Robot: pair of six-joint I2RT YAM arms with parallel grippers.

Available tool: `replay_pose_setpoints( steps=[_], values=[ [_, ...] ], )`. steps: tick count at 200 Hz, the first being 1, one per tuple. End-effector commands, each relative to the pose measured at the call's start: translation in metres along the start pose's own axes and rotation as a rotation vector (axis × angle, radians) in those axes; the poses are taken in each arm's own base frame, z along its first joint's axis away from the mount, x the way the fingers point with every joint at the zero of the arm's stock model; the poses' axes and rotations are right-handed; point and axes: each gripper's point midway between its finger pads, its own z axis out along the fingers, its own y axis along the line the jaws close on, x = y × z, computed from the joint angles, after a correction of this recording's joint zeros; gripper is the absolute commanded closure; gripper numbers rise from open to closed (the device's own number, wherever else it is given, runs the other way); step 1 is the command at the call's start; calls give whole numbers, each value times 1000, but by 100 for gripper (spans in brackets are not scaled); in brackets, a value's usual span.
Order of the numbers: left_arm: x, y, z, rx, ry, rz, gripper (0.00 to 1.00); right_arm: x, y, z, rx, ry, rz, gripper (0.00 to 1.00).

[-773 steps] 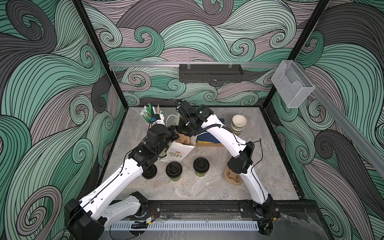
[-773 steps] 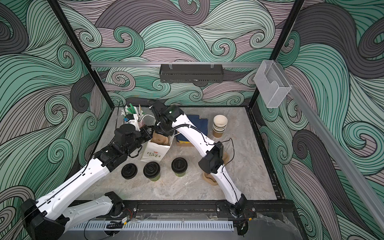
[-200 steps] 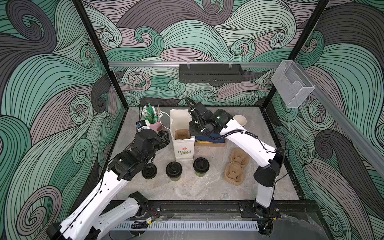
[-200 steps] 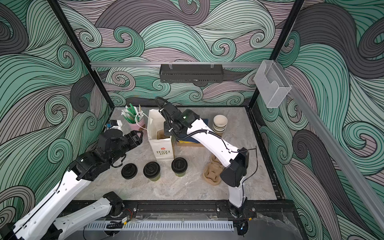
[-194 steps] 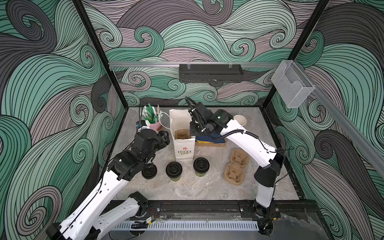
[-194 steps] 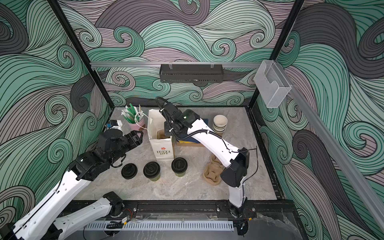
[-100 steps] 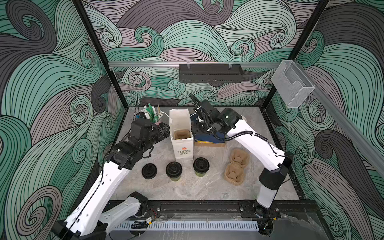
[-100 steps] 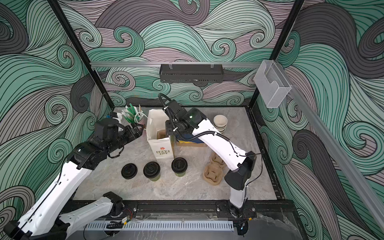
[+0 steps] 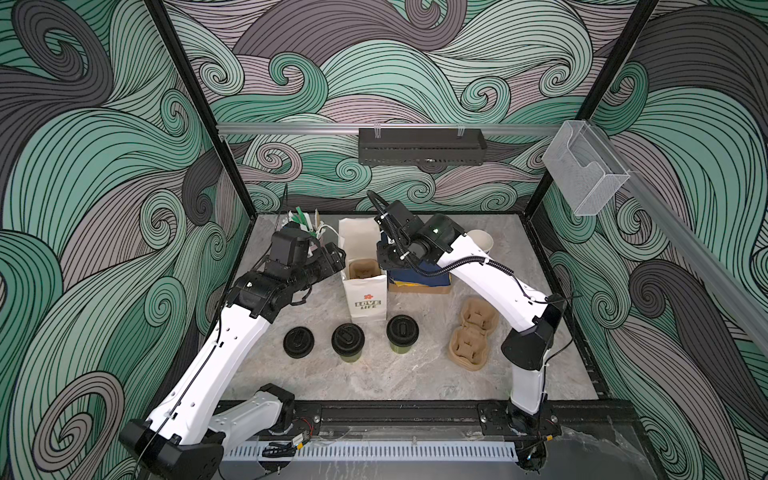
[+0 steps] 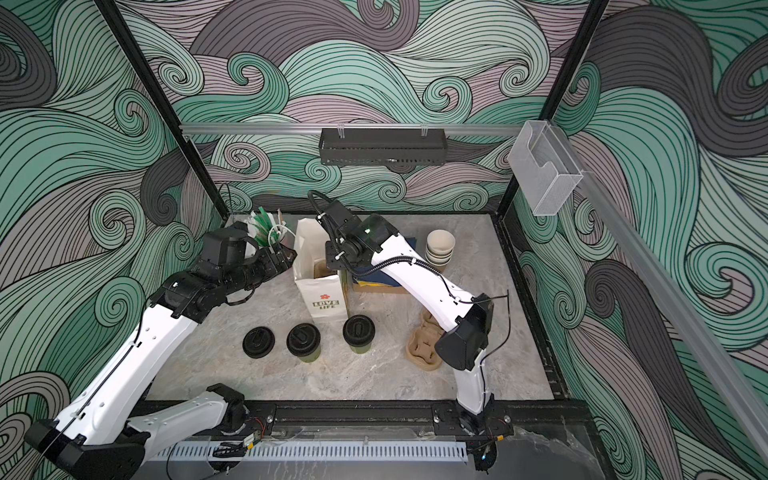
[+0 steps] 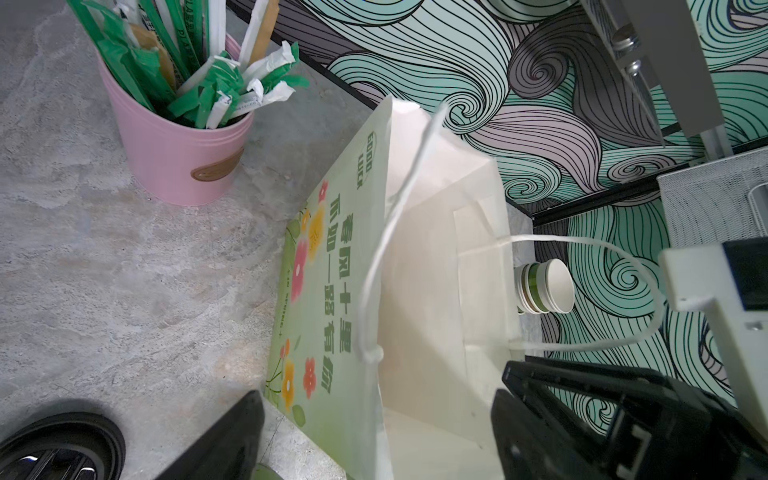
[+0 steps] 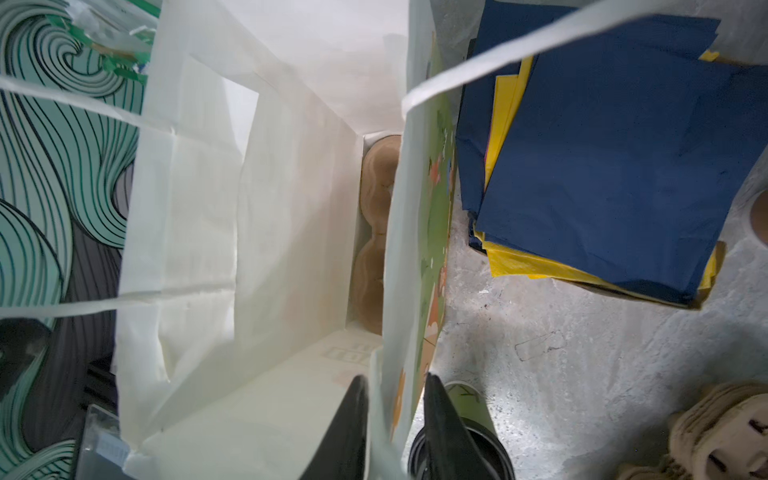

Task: Pack the takeout coffee
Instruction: 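Draw the right gripper back from the bag while the left keeps holding the rim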

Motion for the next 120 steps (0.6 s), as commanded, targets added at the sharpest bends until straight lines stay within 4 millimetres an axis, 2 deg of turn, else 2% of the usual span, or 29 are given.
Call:
replay_pose_setpoints(
  steps=[1, 30, 79, 90, 103, 120],
  values=[
    [-9, -3, -10, 15, -42, -2, 12, -2, -4, -8, 13, -9, 7, 86],
    [-9, -1, -12, 16, -47, -11, 12, 2, -6, -13, 7, -4, 2, 96],
    [-8, -2, -17, 26, -49, -18, 13, 6, -7, -17, -10, 7, -3, 97],
    [-8, -2, -18, 26, -49, -15, 13, 5, -6, -17, -14, 7, -2, 92],
    [-8, -2, -18, 27, -46, -16, 12, 3, -5, -19, -19, 2, 0, 79],
    [-8, -4, -20, 32, -49, -12, 13, -2, -5, -34, -30, -22, -1, 65]
  ],
)
